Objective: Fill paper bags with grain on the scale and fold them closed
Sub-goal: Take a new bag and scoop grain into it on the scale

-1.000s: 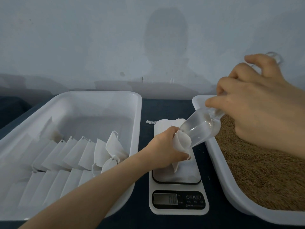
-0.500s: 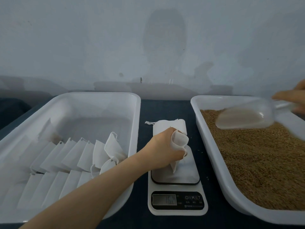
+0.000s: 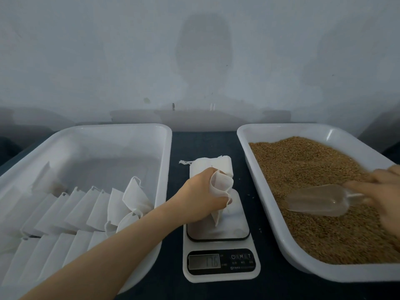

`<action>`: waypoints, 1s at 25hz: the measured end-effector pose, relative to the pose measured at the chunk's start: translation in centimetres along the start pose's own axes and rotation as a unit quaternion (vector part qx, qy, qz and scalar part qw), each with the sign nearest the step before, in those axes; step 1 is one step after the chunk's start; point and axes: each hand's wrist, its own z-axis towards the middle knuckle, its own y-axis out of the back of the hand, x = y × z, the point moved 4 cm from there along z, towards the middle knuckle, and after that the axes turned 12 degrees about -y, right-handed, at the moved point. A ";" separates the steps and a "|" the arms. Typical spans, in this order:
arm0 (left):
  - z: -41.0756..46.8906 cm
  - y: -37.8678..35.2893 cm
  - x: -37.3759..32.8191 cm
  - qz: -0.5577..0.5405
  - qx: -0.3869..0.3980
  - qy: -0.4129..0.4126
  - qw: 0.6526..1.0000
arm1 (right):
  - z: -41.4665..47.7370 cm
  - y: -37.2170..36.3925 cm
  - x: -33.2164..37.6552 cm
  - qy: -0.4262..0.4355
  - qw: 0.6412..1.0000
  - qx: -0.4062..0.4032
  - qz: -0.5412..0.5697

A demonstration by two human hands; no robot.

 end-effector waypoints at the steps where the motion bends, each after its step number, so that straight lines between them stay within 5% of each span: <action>1: -0.1 0.0 0.0 0.003 0.000 0.000 1.000 | -0.5 -0.5 0.6 -0.009 0.998 0.065 -0.003; 8: -0.3 0.2 -0.4 0.010 -0.006 -0.001 1.000 | -1.8 3.4 7.2 -0.047 0.994 0.077 -0.066; 25: -0.2 0.0 -0.3 0.017 -0.009 0.012 1.000 | -0.9 4.0 11.1 -0.130 0.979 0.128 0.087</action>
